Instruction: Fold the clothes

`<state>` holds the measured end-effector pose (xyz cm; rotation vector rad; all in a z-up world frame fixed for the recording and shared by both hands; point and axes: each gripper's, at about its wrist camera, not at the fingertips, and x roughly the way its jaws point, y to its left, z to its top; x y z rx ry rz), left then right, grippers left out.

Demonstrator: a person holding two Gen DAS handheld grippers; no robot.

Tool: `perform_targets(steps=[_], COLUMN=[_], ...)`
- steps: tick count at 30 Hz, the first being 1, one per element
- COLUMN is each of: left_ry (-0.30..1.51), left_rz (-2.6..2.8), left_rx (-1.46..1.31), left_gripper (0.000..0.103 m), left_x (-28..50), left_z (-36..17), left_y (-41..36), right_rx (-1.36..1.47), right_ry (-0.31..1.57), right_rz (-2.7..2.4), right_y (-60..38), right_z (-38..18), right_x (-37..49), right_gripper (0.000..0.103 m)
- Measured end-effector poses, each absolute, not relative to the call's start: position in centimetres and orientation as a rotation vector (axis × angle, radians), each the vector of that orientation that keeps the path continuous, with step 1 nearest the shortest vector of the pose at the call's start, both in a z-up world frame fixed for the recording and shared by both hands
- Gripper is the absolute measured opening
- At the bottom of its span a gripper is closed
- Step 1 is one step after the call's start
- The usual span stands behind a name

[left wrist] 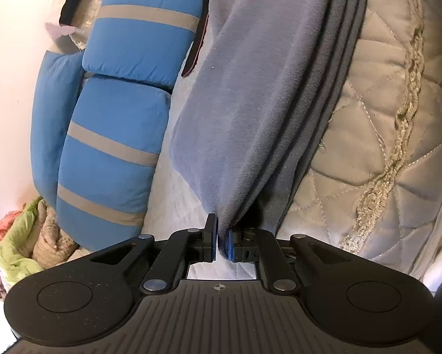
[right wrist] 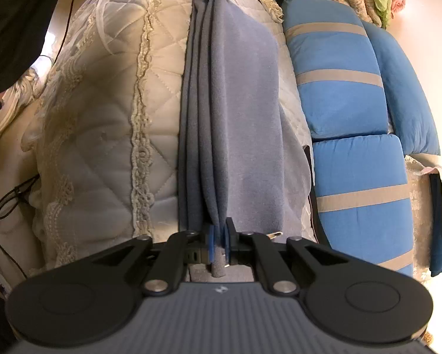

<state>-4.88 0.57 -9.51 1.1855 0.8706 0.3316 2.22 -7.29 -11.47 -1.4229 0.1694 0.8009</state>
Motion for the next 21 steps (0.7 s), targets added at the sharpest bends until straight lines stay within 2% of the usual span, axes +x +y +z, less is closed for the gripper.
perform_targets(steps=[1,2,3,4,5,7,10,15,17,21], left_ry=[0.871,0.867,0.854,0.844,0.840,0.831,0.815,0.780,0.769,0.795], left_rz=[0.321,0.315,0.313,0.302,0.279,0.235,0.171,0.062,0.052,0.097], left_rx=[1.190,1.203,1.226,1.231,1.207,1.158,1.059,0.431,0.213,-0.017], left_gripper=[0.016,0.029,0.037,0.052,0.060,0.065,0.065,0.066,0.067,0.067], left_x=[-5.0,-5.0,-5.2,-5.4,-5.8,-6.5,-7.4,-6.2,-5.1,-1.6], left_z=[-9.3,-9.2,-8.9,-8.3,-7.3,-5.3,-2.2,4.0,4.1,2.1], left_y=[0.7,0.8,0.9,1.1,1.2,1.4,2.0,7.2,10.1,14.4], right_rx=[-1.426,-1.429,-1.433,-1.439,-1.441,-1.442,-1.437,-1.425,-1.426,-1.425], right_ry=[0.169,0.169,0.169,0.167,0.167,0.170,0.175,0.182,0.183,0.186], right_rz=[0.801,0.802,0.803,0.803,0.804,0.807,0.811,0.816,0.816,0.816], right_y=[-7.3,-7.3,-7.4,-7.4,-7.4,-7.4,-7.4,-7.4,-7.4,-7.3], right_z=[-11.5,-11.5,-11.5,-11.5,-11.5,-11.5,-11.4,-11.3,-11.4,-11.4], right_x=[2.2,2.2,2.2,2.2,2.2,2.2,2.4,2.5,2.5,2.6], right_gripper=[0.025,0.025,0.025,0.025,0.025,0.025,0.025,0.025,0.025,0.025])
